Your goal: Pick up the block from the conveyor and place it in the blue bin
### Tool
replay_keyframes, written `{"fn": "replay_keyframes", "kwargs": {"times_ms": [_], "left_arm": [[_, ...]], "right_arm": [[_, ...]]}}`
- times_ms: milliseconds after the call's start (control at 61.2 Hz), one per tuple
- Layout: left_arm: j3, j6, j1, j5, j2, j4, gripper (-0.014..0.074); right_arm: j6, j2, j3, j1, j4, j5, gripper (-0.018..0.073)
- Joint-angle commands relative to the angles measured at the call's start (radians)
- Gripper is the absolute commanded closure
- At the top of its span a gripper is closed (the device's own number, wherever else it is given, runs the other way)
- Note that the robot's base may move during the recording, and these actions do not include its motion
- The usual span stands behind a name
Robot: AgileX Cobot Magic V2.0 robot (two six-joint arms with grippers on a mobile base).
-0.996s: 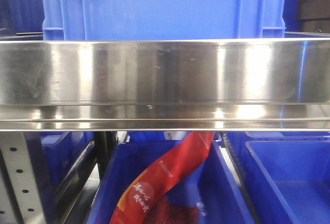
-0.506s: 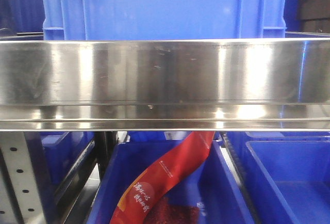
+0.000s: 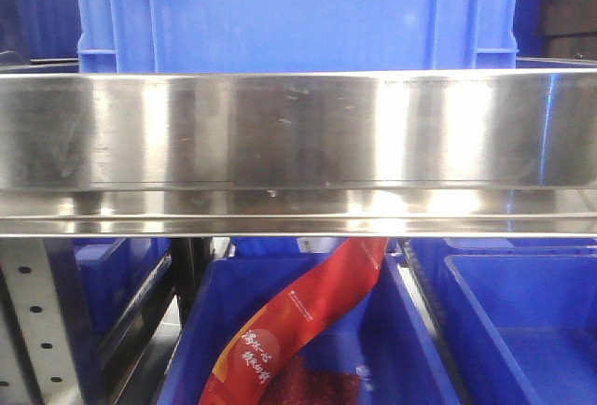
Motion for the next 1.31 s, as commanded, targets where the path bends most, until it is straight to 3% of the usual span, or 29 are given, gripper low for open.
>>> {"fn": "replay_keyframes", "kwargs": {"times_ms": [0, 98, 163, 278, 294, 425, 604, 719, 800, 1290], "left_arm": [[0.001, 0.001, 0.0, -0.013, -0.013, -0.006, 0.0707], [0.035, 0.001, 0.019, -0.026, -0.048, 0.051, 0.0707], [0.092, -0.033, 0.065, -0.079, -0.078, 0.082, 0.0707], [0.206, -0.114, 0.182, -0.208, -0.131, 0.206, 0.0707], [0.271, -0.126, 0.251, -0.232, -0.176, 0.244, 0.0707], [0.355, -0.126, 0.367, -0.226, -0.261, 0.244, 0.0707], [0.429, -0.126, 0.468, -0.214, -0.382, 0.244, 0.0707], [0.432, -0.126, 0.498, -0.202, -0.382, 0.244, 0.0707], [0.432, -0.126, 0.498, -0.162, -0.382, 0.244, 0.0707], [0.432, -0.126, 0.498, -0.167, -0.382, 0.244, 0.0707]], "right_arm": [[-0.006, -0.004, 0.002, -0.006, -0.008, -0.024, 0.0721], [-0.006, -0.004, 0.002, -0.006, -0.008, -0.024, 0.0721], [-0.006, -0.004, 0.002, -0.006, -0.008, -0.024, 0.0721], [-0.006, -0.004, 0.002, -0.006, -0.008, -0.024, 0.0721], [-0.006, -0.004, 0.002, -0.006, -0.008, -0.024, 0.0721], [-0.006, -0.004, 0.002, -0.006, -0.008, -0.024, 0.0721], [-0.006, -0.004, 0.002, -0.006, -0.008, -0.024, 0.0721], [-0.006, -0.004, 0.002, -0.006, -0.008, -0.024, 0.0721], [-0.006, -0.004, 0.002, -0.006, -0.008, -0.024, 0.0721], [-0.006, -0.004, 0.002, -0.006, -0.008, -0.024, 0.0721]]}}
